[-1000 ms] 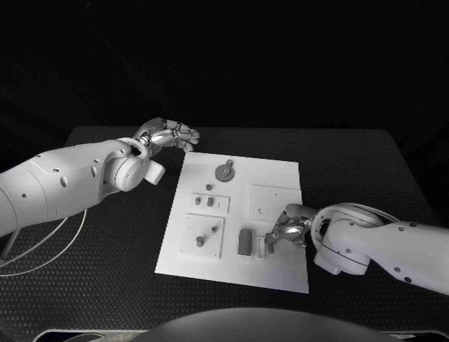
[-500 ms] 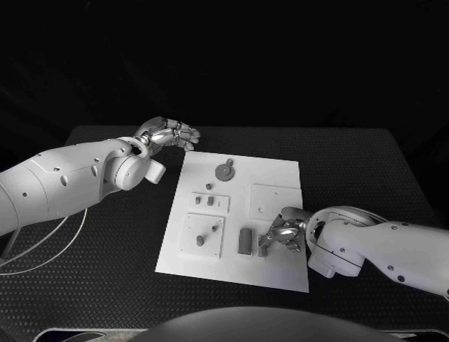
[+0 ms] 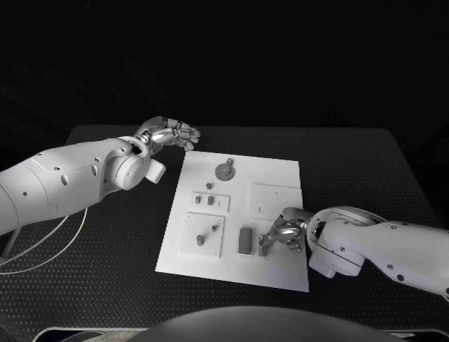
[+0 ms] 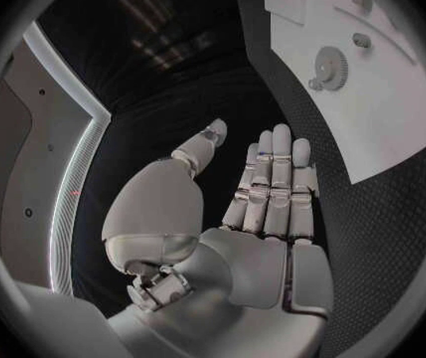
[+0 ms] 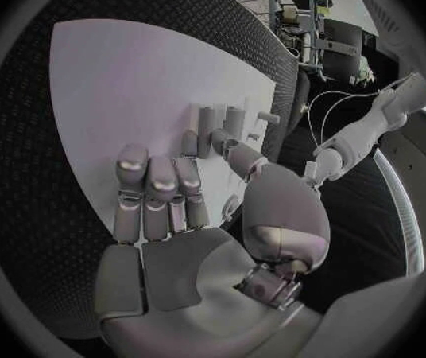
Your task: Assemble the parts on the task board
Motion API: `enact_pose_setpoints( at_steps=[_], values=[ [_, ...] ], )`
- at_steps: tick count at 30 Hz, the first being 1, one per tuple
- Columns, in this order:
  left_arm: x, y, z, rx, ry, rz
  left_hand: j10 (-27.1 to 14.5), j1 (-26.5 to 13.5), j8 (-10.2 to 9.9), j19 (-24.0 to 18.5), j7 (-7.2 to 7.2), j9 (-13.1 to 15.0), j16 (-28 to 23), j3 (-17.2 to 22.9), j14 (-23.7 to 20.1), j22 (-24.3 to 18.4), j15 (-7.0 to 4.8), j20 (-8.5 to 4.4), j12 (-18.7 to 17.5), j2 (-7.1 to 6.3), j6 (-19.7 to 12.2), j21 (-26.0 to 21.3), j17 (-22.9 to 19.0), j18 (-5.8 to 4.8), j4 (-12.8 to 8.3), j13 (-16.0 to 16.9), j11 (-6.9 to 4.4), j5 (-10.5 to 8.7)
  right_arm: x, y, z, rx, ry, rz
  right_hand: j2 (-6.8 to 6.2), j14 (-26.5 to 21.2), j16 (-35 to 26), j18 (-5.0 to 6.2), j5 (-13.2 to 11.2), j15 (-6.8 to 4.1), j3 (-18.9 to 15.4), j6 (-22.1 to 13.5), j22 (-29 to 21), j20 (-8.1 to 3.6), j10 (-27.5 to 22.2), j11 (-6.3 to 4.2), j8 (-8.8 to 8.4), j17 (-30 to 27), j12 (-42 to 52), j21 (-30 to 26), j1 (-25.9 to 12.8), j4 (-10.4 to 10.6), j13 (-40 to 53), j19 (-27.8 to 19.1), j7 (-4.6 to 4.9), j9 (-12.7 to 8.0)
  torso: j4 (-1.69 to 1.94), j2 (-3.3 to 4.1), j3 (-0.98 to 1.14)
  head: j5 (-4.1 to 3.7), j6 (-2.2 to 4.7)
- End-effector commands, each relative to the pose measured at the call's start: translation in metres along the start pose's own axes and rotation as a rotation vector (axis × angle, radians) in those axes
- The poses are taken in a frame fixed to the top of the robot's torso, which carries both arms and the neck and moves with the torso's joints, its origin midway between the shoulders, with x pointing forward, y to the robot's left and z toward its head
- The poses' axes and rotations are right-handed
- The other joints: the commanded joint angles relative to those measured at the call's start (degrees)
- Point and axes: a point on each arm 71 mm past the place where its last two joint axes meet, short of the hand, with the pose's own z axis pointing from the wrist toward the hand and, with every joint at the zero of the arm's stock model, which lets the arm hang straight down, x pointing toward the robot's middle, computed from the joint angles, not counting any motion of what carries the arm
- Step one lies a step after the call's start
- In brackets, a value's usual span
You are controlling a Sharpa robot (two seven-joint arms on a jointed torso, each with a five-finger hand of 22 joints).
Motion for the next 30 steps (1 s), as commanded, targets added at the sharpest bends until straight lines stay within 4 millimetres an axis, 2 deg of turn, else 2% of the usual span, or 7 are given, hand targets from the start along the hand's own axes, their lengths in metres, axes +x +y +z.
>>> enact_pose_setpoints(
  at_steps=[1,13,19,30],
  values=[
    [0.0016,-0.0017,0.0006,0.008,0.013,-0.003,-0.3,-0.5,0.2,-0.1,-0.07,0.0,-0.4,-0.1,0.0,0.1,0.18,0.31,-0.1,0.02,-0.5,-0.3,0.1,1.13,0.2,-0.1,0.00,-0.24,0.0010,0.0010,0.0008,-0.010,0.003,-0.012,-0.07,0.0,-0.4,0.74,-0.1,-0.46,-0.3,-0.2,0.0,-0.45,-0.5,0.08,-0.41,0.1,-0.3,0.0,-0.6,0.1,0.1,0.0,0.23,-0.1,0.05,0.02,0.02,-0.04,-0.02],
    [0.0021,-0.0016,0.0008,0.006,0.015,-0.004,-0.3,-0.5,0.2,-0.1,-0.07,0.0,-0.4,-0.1,0.0,0.1,0.19,0.31,-0.1,0.01,-0.5,-0.3,0.1,1.14,0.2,-0.1,0.00,-0.24,0.0046,0.0030,0.0014,-0.018,0.038,-0.027,-1.69,-0.2,-0.5,0.74,-0.2,-0.43,-0.6,-0.6,-0.1,-0.57,-1.1,0.19,-0.57,0.2,-0.8,-0.1,-1.6,0.8,0.0,-0.2,0.34,-0.1,0.02,0.01,-0.01,0.13,-0.05],
    [0.0017,-0.0015,0.0007,0.005,0.014,-0.003,-0.3,-0.5,0.2,-0.1,-0.07,0.0,-0.4,-0.1,0.0,0.1,0.19,0.32,-0.1,0.00,-0.5,-0.3,0.1,1.14,0.2,-0.1,0.00,-0.25,0.0076,0.0049,0.0008,-0.028,0.057,-0.033,-1.48,-0.2,-0.5,0.74,-0.2,-0.43,-0.5,-0.6,0.0,-0.65,-1.1,0.20,-0.58,0.3,-0.8,-0.1,-1.1,0.6,0.1,-0.2,0.35,-0.1,0.03,0.00,-0.01,0.18,-0.10],
    [0.0017,-0.0015,0.0006,0.005,0.014,-0.003,-0.3,-0.5,0.2,-0.1,-0.07,0.0,-0.4,-0.1,0.0,0.1,0.19,0.32,-0.1,-0.02,-0.5,-0.4,0.2,1.14,0.3,-0.1,0.00,-0.24,0.0083,0.0056,0.0006,-0.034,0.060,-0.030,0.04,-0.3,-0.5,0.74,-0.1,-0.36,-0.6,-0.6,0.1,-0.70,-1.1,0.22,-0.49,0.5,-0.7,0.0,0.0,-0.9,0.5,-0.4,0.37,-0.1,0.02,0.01,0.00,0.41,-0.13]
  ],
)
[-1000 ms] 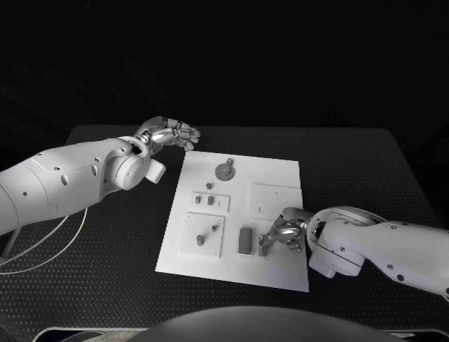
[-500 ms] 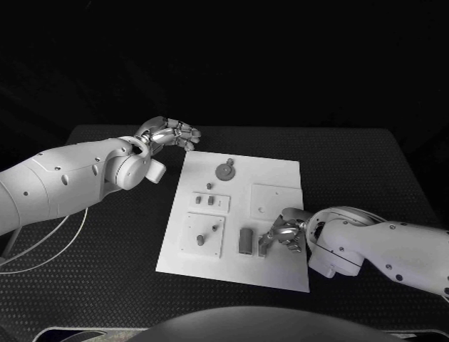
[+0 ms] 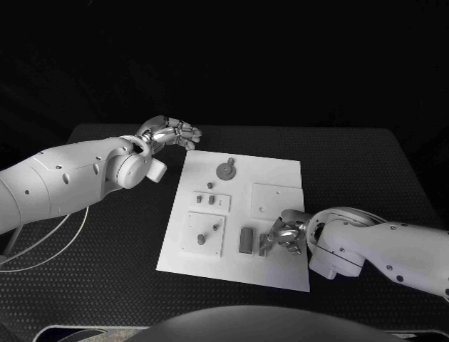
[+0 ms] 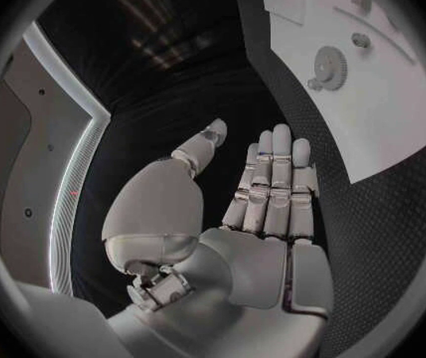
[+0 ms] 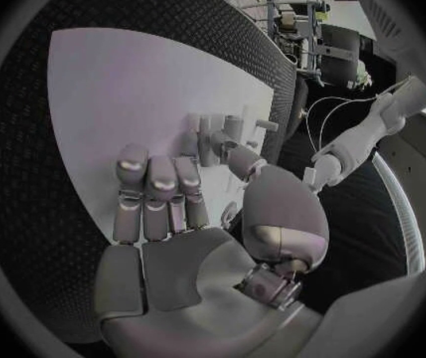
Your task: Assemble the parts on the task board
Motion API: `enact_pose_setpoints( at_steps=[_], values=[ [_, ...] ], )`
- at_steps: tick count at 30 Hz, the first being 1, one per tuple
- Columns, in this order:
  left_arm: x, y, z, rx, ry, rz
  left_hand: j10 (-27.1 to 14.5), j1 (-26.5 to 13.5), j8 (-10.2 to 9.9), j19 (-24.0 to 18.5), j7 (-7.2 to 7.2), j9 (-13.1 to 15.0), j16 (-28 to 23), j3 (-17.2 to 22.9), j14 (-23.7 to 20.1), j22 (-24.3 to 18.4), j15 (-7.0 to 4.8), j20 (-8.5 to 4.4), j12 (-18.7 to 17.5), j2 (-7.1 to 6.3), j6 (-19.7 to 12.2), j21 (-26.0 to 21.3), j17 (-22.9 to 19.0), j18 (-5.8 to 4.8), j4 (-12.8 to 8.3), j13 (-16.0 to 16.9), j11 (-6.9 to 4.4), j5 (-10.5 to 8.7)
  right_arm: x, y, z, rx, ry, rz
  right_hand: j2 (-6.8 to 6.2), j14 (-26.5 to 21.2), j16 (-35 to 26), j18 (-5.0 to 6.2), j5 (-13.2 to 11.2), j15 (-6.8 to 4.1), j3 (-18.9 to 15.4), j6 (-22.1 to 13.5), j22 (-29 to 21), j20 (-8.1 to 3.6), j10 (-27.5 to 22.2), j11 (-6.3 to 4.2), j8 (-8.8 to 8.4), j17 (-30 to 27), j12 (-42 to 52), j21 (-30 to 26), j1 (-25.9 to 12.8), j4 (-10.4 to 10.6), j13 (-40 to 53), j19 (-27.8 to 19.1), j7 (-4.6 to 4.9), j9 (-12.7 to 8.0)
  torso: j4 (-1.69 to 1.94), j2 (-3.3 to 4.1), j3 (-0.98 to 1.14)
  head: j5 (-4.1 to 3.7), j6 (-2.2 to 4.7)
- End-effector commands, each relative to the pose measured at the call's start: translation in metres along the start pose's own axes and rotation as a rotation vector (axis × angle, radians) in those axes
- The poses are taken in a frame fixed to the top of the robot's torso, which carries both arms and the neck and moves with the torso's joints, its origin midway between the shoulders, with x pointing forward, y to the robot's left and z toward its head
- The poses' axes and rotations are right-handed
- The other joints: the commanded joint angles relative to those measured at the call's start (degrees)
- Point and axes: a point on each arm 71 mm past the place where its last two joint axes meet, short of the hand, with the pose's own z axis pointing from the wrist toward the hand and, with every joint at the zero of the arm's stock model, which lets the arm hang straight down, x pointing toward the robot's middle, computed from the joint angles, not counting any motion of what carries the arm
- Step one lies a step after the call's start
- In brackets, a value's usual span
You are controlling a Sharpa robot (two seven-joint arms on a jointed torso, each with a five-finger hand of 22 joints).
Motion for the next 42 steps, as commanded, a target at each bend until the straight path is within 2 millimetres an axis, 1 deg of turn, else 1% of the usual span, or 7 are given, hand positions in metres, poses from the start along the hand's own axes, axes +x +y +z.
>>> enact_pose_setpoints(
  at_steps=[1,8,14,19,25,31,42],
  values=[
    [0.002,-0.002,0.001,0.008,0.014,-0.003,-0.3,-0.5,0.2,-0.1,-0.07,0.0,-0.2,-0.1,0.0,0.1,0.19,0.32,-0.1,-0.02,-0.5,-0.4,0.1,1.14,0.3,-0.1,0.00,-0.24,0.003,0.003,0.000,-0.025,0.023,-0.008,0.39,0.0,-0.3,0.75,-0.1,-0.25,0.0,-0.4,0.1,-0.15,-0.4,0.03,-0.31,0.1,-0.2,0.0,0.3,-0.4,0.1,-0.1,0.12,-0.1,-0.02,0.01,0.01,0.03,0.00],
    [0.002,-0.002,0.000,0.008,0.015,-0.003,-0.3,-0.5,0.2,-0.1,-0.07,0.0,-0.2,-0.1,0.0,0.1,0.19,0.32,-0.1,-0.03,-0.5,-0.4,0.1,1.14,0.3,-0.1,0.00,-0.24,0.000,-0.001,-0.001,-0.020,0.010,-0.005,0.55,0.1,-0.3,0.75,-0.1,-0.23,-0.2,-0.3,0.1,-0.09,-0.4,0.04,-0.31,0.1,-0.2,0.0,0.1,-0.6,0.2,-0.2,0.14,-0.1,-0.03,0.01,0.01,0.04,0.03],
    [0.001,-0.001,0.000,0.007,0.011,-0.002,-0.3,-0.5,0.2,-0.1,-0.06,0.0,-0.3,-0.1,0.1,0.2,0.20,0.33,-0.1,0.02,-0.5,-0.4,0.2,1.14,0.3,-0.1,0.00,-0.24,-0.006,-0.007,-0.004,-0.076,-0.013,0.008,-2.18,-0.1,-0.6,0.75,-0.1,-0.22,-0.8,-0.9,0.1,-0.04,-1.4,0.23,-0.64,0.2,-1.2,-0.1,-0.7,0.0,-0.3,-0.2,0.34,-0.3,-0.02,0.01,0.03,0.04,0.31],
    [0.000,-0.001,0.000,0.007,0.012,-0.002,-0.3,-0.5,0.2,-0.1,-0.07,0.0,-0.3,-0.1,0.1,0.2,0.20,0.33,-0.1,0.03,-0.5,-0.4,0.2,1.14,0.4,-0.1,0.00,-0.24,-0.016,-0.009,-0.009,-0.210,-0.097,-0.014,-3.76,-1.2,-1.1,0.75,-0.2,0.60,-0.9,-5.4,-0.1,-0.30,-5.3,1.52,-2.79,0.4,-4.2,-0.8,0.7,0.1,-2.0,-1.0,1.77,-1.0,-0.03,0.00,0.02,0.01,0.44],
    [-0.001,-0.001,-0.001,0.007,0.010,-0.001,-0.3,-0.5,0.3,-0.1,-0.07,0.0,-0.3,-0.1,0.1,0.2,0.20,0.33,-0.1,0.04,-0.5,-0.4,0.2,1.14,0.4,-0.1,0.00,-0.24,-0.030,-0.010,-0.016,-0.352,-0.240,-0.097,-3.16,-1.8,-1.1,0.75,-0.1,1.43,-0.6,-7.2,-0.1,-0.48,-7.0,2.39,-3.25,0.8,-4.3,-1.1,4.8,-1.2,-2.1,-1.5,2.66,-0.9,-0.11,0.02,0.05,0.11,0.46],
    [0.001,-0.001,0.000,0.008,0.013,-0.002,-0.3,-0.5,0.3,-0.1,-0.07,0.0,-0.3,-0.1,0.1,0.2,0.19,0.32,-0.1,0.05,-0.5,-0.4,0.2,1.15,0.4,-0.1,0.00,-0.24,-0.034,-0.004,-0.019,-0.459,-0.305,-0.210,-0.15,-1.8,-1.3,0.75,0.0,1.64,3.2,-8.2,-0.2,-0.55,-6.9,2.66,-3.62,0.9,-3.9,-1.4,11.8,-3.0,-2.3,-1.5,2.95,-1.1,-0.12,0.03,0.09,-0.05,0.51],
    [0.000,-0.001,0.000,0.009,0.012,-0.001,-0.3,-0.5,0.3,-0.1,-0.07,0.0,-0.4,-0.1,0.1,0.2,0.19,0.32,-0.1,0.06,-0.5,-0.5,0.3,1.15,0.4,-0.1,0.00,-0.24,-0.025,-0.004,-0.015,-0.485,-0.291,-0.305,1.39,-1.6,-1.3,0.75,-0.1,1.68,4.1,-8.4,0.1,-0.03,-6.3,2.60,-3.82,1.1,-3.5,-1.2,12.8,-3.4,-2.5,-1.6,2.84,-1.9,-0.04,0.04,0.06,-0.19,0.23]
  ],
)
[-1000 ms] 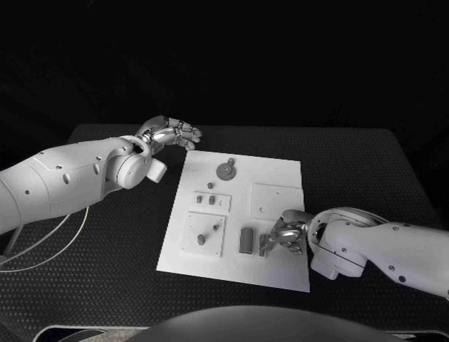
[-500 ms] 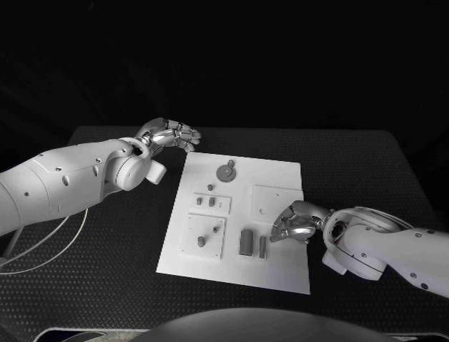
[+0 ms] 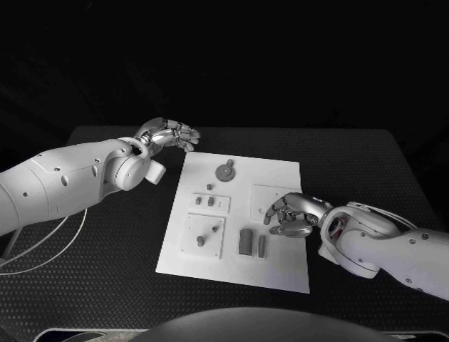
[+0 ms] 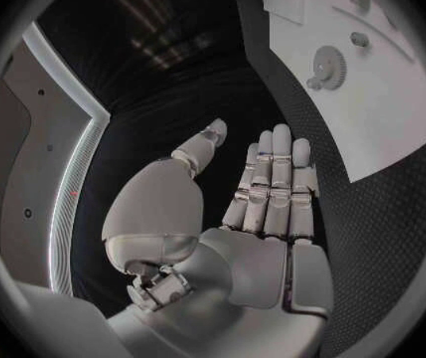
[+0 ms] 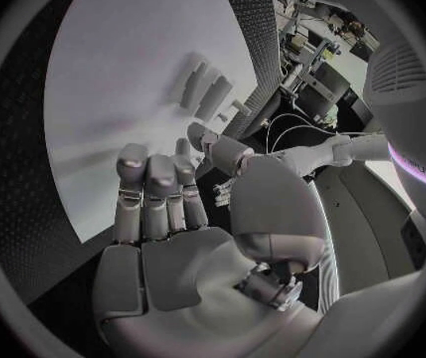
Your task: Assemble the parts on the task board
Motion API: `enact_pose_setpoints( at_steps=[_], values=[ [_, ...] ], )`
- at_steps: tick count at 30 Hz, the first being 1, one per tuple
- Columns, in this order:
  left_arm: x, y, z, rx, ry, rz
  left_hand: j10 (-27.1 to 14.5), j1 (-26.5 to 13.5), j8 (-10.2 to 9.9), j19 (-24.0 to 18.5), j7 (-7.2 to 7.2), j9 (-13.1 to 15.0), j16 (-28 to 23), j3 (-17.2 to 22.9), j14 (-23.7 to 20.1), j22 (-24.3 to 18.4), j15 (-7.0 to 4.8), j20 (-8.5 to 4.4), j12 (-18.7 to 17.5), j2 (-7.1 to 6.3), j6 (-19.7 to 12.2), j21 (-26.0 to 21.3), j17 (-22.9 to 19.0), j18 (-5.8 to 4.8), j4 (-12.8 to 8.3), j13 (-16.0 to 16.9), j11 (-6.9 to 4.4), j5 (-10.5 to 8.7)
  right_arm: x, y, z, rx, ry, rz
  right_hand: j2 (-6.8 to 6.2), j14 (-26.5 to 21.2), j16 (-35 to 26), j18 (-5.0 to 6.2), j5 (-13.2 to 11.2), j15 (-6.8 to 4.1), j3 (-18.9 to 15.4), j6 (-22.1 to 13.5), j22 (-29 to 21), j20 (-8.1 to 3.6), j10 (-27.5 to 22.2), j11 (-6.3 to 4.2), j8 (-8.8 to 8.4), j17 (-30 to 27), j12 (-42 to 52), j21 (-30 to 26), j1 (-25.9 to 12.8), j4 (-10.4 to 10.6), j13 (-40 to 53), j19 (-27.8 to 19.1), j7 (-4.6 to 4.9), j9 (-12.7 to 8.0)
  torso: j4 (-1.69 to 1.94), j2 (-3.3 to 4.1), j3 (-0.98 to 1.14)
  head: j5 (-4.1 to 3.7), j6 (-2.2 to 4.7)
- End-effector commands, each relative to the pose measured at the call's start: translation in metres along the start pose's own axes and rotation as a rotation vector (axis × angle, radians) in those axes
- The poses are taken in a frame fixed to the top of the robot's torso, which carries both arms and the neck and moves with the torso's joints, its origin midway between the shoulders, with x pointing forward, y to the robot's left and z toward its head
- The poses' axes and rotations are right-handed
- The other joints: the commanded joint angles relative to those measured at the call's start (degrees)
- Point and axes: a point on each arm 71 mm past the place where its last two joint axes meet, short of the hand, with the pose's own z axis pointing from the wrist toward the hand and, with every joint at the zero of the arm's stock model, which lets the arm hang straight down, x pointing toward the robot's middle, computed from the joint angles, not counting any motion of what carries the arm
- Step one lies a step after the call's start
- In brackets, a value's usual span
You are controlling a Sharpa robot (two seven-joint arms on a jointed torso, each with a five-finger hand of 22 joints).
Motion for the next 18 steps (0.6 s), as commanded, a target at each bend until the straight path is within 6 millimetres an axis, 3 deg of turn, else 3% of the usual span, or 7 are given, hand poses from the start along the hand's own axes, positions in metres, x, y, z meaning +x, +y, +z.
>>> enact_pose_setpoints(
  at_steps=[1,10,18],
  values=[
    [0.002,-0.002,0.001,0.011,0.014,-0.002,-0.3,-0.5,0.3,-0.1,-0.07,0.0,-0.4,-0.1,0.1,0.1,0.19,0.32,-0.1,0.06,-0.5,-0.2,0.1,1.15,0.4,-0.1,0.00,-0.24,0.005,0.005,0.000,-0.068,0.010,-0.070,0.53,-0.1,-0.2,1.25,-0.1,0.14,0.3,-1.1,0.1,0.20,0.4,-0.08,0.09,0.1,0.3,0.0,0.3,-0.1,-0.1,-0.2,1.39,-0.1,0.05,0.01,-0.04,-0.02,-0.11],
    [0.002,-0.002,0.001,0.011,0.013,-0.002,-0.3,-0.5,0.3,-0.1,-0.07,0.0,-0.4,-0.1,0.1,0.1,0.19,0.32,-0.1,0.08,-0.5,-0.2,0.1,1.15,0.4,-0.1,0.00,-0.24,0.015,0.006,0.002,-0.062,0.070,-0.078,1.98,0.0,-0.3,1.25,-0.1,0.03,0.3,0.9,0.3,0.49,0.7,-0.21,1.03,0.2,0.5,0.1,-0.6,0.5,-0.3,-0.2,1.24,-0.5,0.09,-0.02,-0.07,-0.03,-0.23],
    [0.002,-0.002,0.001,0.011,0.014,-0.002,-0.3,-0.5,0.3,0.0,-0.06,0.0,-0.4,-0.1,0.1,0.2,0.20,0.33,-0.1,0.08,-0.5,-0.3,0.1,1.15,0.5,-0.1,0.01,-0.24,0.020,0.008,0.004,-0.066,0.077,-0.072,1.45,0.0,-0.4,1.25,0.0,0.08,0.2,0.6,0.3,0.61,0.5,-0.13,0.76,0.3,0.4,0.1,-2.4,2.0,-0.5,-0.3,1.33,-1.1,0.09,-0.02,-0.06,0.07,-0.38]
  ],
)
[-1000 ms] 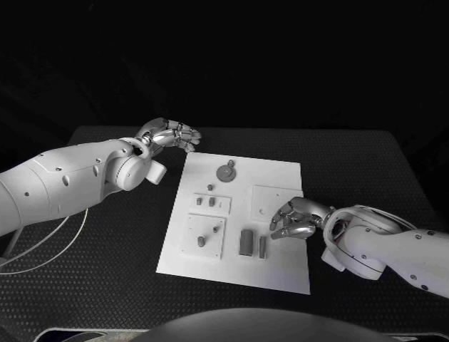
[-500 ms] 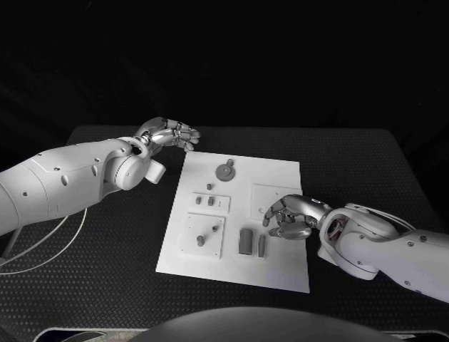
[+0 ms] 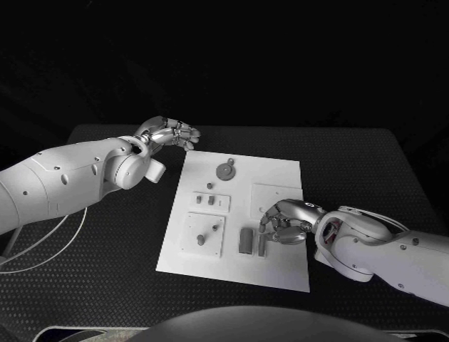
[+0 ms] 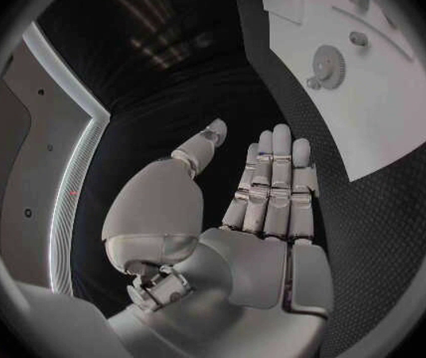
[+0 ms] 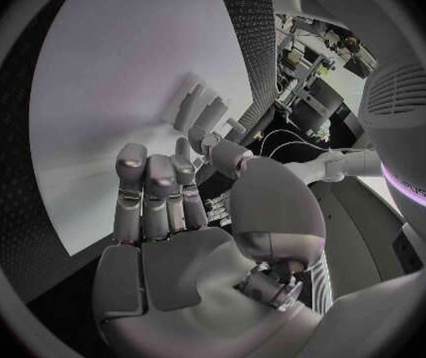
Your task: Assemble the parts on the task board
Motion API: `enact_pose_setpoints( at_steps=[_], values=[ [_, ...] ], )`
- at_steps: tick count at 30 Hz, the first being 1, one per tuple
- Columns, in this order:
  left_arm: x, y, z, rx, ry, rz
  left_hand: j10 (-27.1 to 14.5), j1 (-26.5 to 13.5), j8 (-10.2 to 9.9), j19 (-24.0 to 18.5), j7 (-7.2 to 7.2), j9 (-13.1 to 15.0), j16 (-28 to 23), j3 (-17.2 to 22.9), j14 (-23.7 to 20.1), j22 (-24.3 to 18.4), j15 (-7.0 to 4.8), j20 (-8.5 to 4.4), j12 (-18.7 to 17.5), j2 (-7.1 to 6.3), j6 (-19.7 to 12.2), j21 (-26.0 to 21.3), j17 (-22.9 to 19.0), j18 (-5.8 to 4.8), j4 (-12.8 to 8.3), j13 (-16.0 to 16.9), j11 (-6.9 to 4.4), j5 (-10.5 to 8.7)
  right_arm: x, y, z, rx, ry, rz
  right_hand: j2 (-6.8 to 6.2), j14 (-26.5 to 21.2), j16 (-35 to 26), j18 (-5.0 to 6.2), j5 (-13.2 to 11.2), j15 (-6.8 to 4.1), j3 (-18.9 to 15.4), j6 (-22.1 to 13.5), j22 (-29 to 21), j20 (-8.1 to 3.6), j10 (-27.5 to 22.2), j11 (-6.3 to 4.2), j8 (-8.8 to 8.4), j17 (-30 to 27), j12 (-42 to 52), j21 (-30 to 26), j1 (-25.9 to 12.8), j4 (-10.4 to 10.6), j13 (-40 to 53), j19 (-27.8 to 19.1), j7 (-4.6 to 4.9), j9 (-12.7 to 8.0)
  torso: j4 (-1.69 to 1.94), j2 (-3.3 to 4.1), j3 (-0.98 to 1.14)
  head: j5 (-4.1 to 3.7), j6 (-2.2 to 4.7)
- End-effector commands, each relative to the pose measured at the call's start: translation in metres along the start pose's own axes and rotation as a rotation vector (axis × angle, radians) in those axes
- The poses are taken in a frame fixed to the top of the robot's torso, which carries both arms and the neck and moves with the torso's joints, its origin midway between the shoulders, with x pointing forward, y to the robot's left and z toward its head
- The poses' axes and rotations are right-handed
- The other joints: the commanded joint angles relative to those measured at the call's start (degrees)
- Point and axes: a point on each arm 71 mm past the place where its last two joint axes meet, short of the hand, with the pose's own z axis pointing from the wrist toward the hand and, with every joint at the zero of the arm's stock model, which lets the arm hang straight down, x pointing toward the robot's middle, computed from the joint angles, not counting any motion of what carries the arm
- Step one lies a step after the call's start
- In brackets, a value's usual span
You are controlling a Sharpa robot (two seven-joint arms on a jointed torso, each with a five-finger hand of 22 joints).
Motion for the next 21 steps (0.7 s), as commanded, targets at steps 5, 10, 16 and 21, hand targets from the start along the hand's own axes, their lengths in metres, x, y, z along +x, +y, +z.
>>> enact_pose_setpoints(
  at_steps=[5,10,16,21],
  values=[
    [0.0015,-0.0017,0.0006,0.011,0.012,-0.002,-0.3,-0.6,0.3,0.0,-0.05,0.0,-0.3,0.1,0.1,0.1,0.20,0.33,-0.1,0.11,-0.6,-0.3,0.1,1.14,0.4,-0.1,0.01,-0.24,0.0035,0.0011,0.0005,-0.015,0.034,-0.019,0.18,0.0,-0.3,1.37,0.0,0.01,0.2,0.3,0.2,0.35,0.2,-0.22,0.23,0.1,0.2,0.1,-0.6,0.6,0.0,0.0,0.37,-0.1,0.03,-0.01,0.00,0.01,-0.22],
    [0.0020,-0.0018,0.0008,0.011,0.013,-0.002,-0.3,-0.6,0.3,0.0,-0.05,0.0,-0.3,0.1,0.1,0.1,0.20,0.34,-0.1,0.15,-0.6,-0.3,0.2,1.14,0.4,-0.1,0.02,-0.24,0.0049,0.0009,0.0006,-0.016,0.039,-0.021,0.53,0.1,-0.3,1.37,0.0,-0.27,0.3,1.5,0.3,0.27,0.3,-0.56,0.92,0.2,0.4,0.1,-0.6,0.5,0.0,0.0,-0.02,-0.1,-0.03,0.00,-0.01,0.02,-0.36],
    [0.0015,-0.0016,0.0008,0.010,0.011,-0.001,-0.3,-0.6,0.3,0.0,-0.05,0.0,-0.3,0.1,0.1,0.1,0.20,0.34,-0.1,0.19,-0.6,-0.3,0.2,1.14,0.5,-0.1,0.02,-0.24,0.0051,0.0003,0.0007,-0.014,0.031,-0.024,0.92,0.1,-0.3,1.37,0.0,-0.52,0.3,2.2,0.4,0.22,0.5,-0.84,1.35,0.2,0.6,0.2,-0.5,0.3,0.0,0.0,-0.32,-0.1,0.01,0.01,0.06,0.11,-0.38],
    [0.0014,-0.0016,0.0004,0.009,0.012,-0.002,-0.4,-0.6,0.3,0.0,-0.05,0.0,-0.3,0.1,0.1,0.2,0.21,0.34,-0.1,0.19,-0.6,-0.3,0.2,1.14,0.5,-0.1,0.02,-0.24,0.0047,-0.0003,0.0004,-0.012,0.023,-0.033,1.85,0.2,-0.2,1.37,-0.2,-0.79,0.7,2.9,0.4,0.13,0.7,-1.13,1.78,0.3,0.8,0.2,-0.1,-0.2,0.1,0.0,-0.61,0.0,-0.01,0.02,0.05,0.13,-0.42]
  ],
)
